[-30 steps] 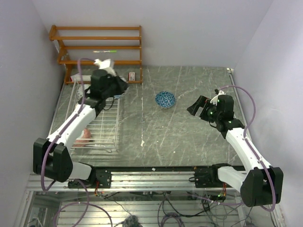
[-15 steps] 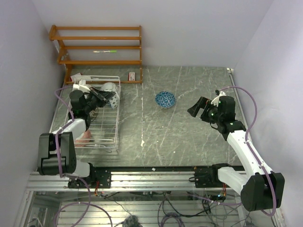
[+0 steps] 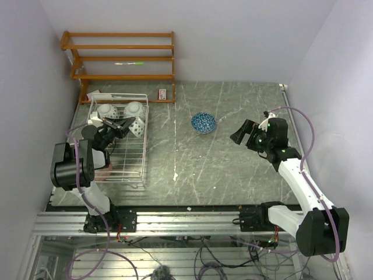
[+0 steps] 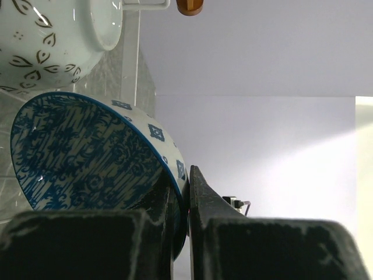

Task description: Load the bowls into the dish rack

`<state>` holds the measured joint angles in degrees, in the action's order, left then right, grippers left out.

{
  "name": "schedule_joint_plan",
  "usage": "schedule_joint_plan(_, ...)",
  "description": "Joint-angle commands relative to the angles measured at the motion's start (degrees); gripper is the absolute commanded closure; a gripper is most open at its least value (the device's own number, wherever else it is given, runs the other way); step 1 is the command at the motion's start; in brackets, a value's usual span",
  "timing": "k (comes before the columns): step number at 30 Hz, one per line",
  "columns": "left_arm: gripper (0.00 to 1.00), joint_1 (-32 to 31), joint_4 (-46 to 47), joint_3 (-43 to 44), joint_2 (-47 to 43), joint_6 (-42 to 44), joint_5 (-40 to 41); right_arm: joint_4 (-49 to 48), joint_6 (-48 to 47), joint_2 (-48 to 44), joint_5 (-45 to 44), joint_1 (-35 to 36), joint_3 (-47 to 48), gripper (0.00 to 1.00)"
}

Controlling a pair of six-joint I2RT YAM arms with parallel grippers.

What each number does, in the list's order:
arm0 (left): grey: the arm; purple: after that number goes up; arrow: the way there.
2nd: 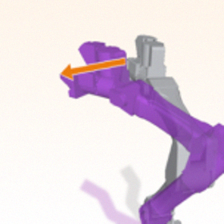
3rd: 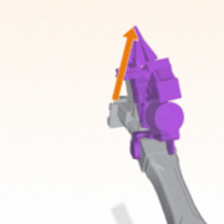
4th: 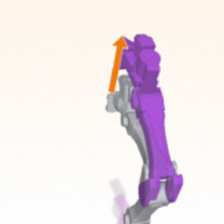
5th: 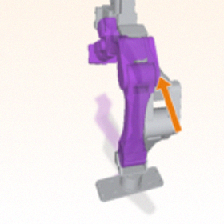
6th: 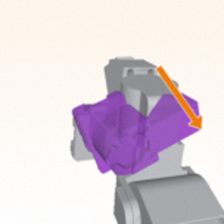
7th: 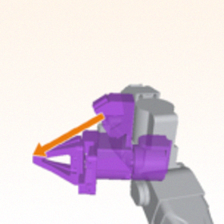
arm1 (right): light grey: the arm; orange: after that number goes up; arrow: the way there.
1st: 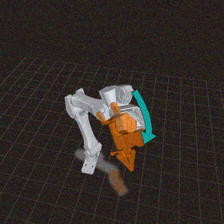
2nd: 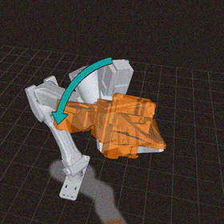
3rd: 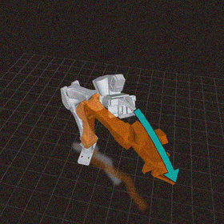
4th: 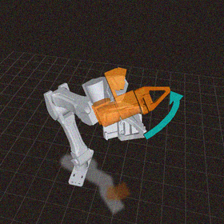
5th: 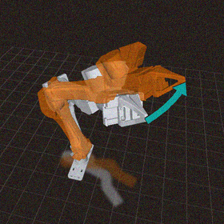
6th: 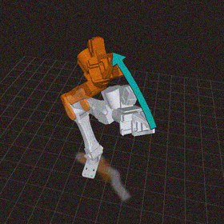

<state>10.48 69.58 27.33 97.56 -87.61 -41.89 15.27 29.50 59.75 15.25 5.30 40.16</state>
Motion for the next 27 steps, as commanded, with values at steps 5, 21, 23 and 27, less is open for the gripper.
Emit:
schedule_joint_plan(5,0.93,2.7,-3.06,-2.19,0.44,3.41,-1.84,-2.88,-0.47,1.84,0.74,-0.24,0.0,0.02)
schedule_joint_plan(21,0.73,5.97,-30.04,-1.85,-7.0,17.96,0.38,-5.24,-0.18,3.05,1.82,-0.29,-1.32,0.02)
schedule_joint_plan(23,0.71,6.09,-29.15,-2.79,-6.75,17.74,-0.06,-5.41,-0.18,3.01,1.81,-0.25,-1.54,0.02)
schedule_joint_plan(27,0.7,6.56,-33.53,-3.29,-8.77,20.23,-0.05,-5.74,-0.14,3.04,1.94,-0.29,-1.97,0.02)
